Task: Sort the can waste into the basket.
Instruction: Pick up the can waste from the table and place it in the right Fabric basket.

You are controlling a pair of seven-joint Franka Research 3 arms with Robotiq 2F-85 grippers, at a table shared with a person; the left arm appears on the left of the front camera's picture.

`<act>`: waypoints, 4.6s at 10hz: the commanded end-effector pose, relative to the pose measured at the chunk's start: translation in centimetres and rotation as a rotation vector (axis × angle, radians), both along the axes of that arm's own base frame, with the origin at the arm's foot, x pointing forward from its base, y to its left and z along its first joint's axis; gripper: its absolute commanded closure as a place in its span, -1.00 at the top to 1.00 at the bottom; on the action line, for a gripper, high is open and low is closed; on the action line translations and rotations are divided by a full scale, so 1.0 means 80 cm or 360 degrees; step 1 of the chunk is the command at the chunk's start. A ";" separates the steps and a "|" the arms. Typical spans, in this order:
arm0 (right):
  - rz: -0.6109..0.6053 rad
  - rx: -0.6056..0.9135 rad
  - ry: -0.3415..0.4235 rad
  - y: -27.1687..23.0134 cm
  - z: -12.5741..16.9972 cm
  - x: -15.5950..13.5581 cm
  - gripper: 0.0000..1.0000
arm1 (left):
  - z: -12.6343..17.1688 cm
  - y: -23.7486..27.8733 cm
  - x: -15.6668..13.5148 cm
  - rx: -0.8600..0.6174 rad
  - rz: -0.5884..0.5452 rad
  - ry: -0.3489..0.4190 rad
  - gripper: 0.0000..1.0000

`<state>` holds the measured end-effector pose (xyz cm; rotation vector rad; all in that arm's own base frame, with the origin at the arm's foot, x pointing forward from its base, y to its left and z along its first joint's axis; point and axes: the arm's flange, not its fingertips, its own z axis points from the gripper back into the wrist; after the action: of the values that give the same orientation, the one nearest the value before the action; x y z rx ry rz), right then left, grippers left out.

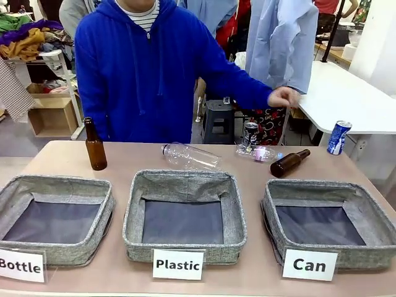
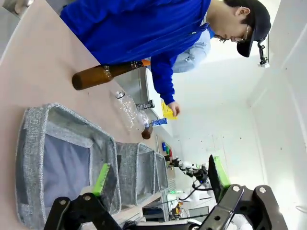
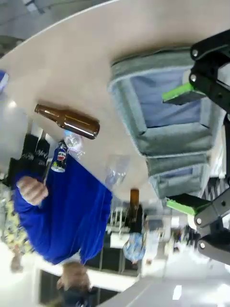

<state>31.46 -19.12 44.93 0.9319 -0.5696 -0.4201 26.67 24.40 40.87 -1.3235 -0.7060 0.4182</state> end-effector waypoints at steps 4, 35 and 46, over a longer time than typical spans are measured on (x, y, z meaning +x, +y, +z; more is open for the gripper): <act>0.0235 -0.0305 -0.0090 0.073 0.023 0.093 1.00 | 0.000 -0.002 0.002 0.0005 0.0008 -0.0055 1.00; 0.0895 -0.1202 -0.0696 0.286 -0.057 0.236 1.00 | 0.080 0.141 -0.159 -0.0375 -0.0144 -0.0111 1.00; 0.0934 -0.1216 -0.1404 0.277 -0.167 0.390 1.00 | 0.100 0.133 -0.148 -0.0209 -0.0206 -0.0132 1.00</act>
<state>61.86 2.06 32.38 0.4805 -1.0583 0.7434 14.68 35.94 49.18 -1.5283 -0.6975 0.3321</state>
